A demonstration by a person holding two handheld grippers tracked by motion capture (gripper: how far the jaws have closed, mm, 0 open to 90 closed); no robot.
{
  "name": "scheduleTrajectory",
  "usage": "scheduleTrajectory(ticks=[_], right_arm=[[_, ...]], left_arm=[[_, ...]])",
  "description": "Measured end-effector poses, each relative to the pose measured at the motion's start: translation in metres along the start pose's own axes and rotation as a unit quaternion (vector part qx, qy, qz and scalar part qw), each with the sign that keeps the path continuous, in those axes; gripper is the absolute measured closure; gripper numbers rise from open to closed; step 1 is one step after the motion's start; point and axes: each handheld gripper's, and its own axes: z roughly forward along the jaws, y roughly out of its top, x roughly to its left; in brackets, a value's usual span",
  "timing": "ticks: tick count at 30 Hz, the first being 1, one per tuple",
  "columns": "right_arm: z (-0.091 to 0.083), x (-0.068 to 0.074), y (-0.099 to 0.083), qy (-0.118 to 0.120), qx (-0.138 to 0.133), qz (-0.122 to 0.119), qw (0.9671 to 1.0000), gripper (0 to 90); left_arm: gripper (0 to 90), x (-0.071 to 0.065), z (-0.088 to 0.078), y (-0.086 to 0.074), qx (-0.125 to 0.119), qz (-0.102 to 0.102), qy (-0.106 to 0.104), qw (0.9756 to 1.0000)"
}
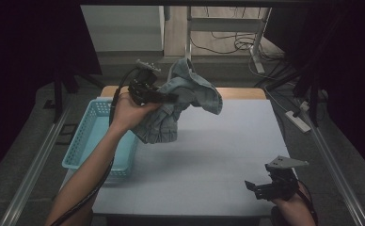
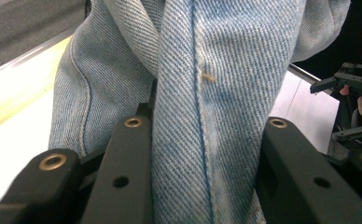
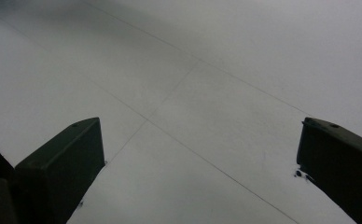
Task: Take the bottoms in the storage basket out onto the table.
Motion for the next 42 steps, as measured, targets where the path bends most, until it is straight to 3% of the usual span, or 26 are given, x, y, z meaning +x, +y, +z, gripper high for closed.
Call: scheduleTrajectory(ticks=[15,42], right_arm=[[0.001,0.0,0.0,-0.001,0.003,-0.002,1.0,1.0],[0.001,0.001,0.0,-0.001,0.006,-0.007,1.0,1.0]], left_arm=[[68.4,-0.013,0.029,0.004,0.014,0.016,-0.015,0.9997],[67.7,-0.024,0.086,-0.008,0.031,0.026,-0.034,0.9986]])
